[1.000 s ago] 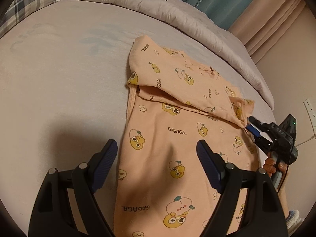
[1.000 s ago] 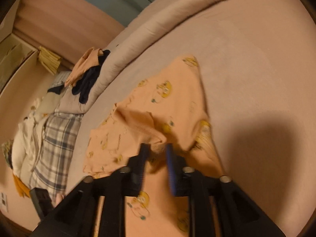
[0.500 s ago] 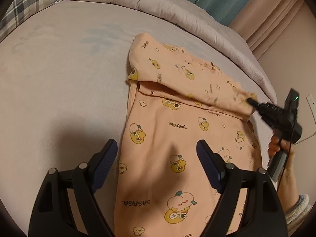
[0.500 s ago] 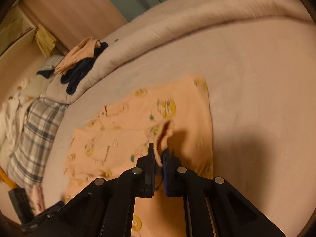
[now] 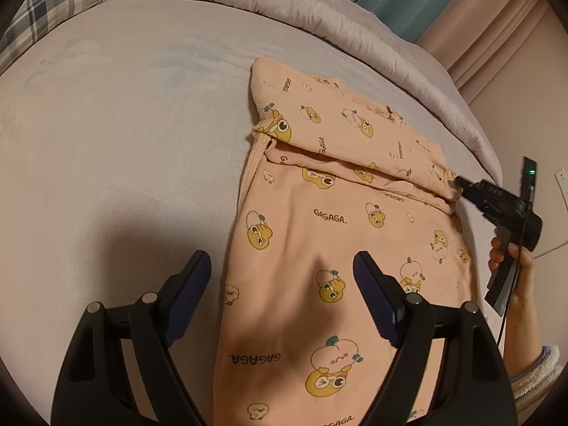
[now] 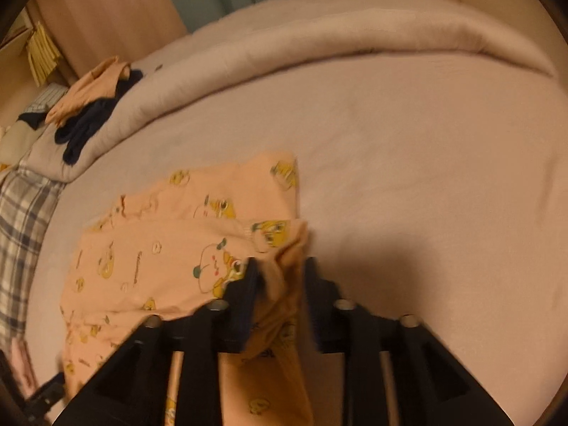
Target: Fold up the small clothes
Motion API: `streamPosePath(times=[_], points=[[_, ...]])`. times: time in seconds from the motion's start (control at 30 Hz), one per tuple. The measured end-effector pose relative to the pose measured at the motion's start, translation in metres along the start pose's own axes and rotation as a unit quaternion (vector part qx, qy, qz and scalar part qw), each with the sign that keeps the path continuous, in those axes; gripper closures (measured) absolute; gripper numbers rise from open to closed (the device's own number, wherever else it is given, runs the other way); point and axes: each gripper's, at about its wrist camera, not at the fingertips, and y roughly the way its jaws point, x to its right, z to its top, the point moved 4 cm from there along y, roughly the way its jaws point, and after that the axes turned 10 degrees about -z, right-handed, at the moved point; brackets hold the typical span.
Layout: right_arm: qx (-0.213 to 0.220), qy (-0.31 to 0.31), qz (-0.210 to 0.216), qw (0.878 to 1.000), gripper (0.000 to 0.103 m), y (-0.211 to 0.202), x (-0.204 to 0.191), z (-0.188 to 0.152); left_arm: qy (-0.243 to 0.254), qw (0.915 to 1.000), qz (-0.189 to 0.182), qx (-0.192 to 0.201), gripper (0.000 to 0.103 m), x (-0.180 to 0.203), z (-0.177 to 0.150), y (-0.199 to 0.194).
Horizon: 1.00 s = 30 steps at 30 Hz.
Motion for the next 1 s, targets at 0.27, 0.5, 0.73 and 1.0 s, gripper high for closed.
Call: streamPosePath(times=[0.27, 0.5, 0.73, 1.0], points=[[-0.028, -0.051, -0.02, 0.998, 0.07, 0.022, 0.004, -0.022, -0.007, 0.9999, 0.0, -0.008, 0.021, 0.002, -0.012, -0.005], [-0.042, -0.032, 0.019, 0.998, 0.068, -0.01, 0.003, -0.034, -0.004, 0.9999, 0.0, -0.014, 0.021, 0.003, -0.03, -0.021], [-0.093, -0.026, 0.077, 0.992, 0.053, -0.052, 0.03, -0.095, -0.033, 0.9984, -0.037, -0.025, 0.021, 0.0, -0.058, -0.036], [-0.136, -0.008, 0.12, 0.983, 0.052, -0.084, 0.052, -0.135, -0.081, 0.991, -0.101, -0.031, 0.021, -0.008, -0.081, -0.05]])
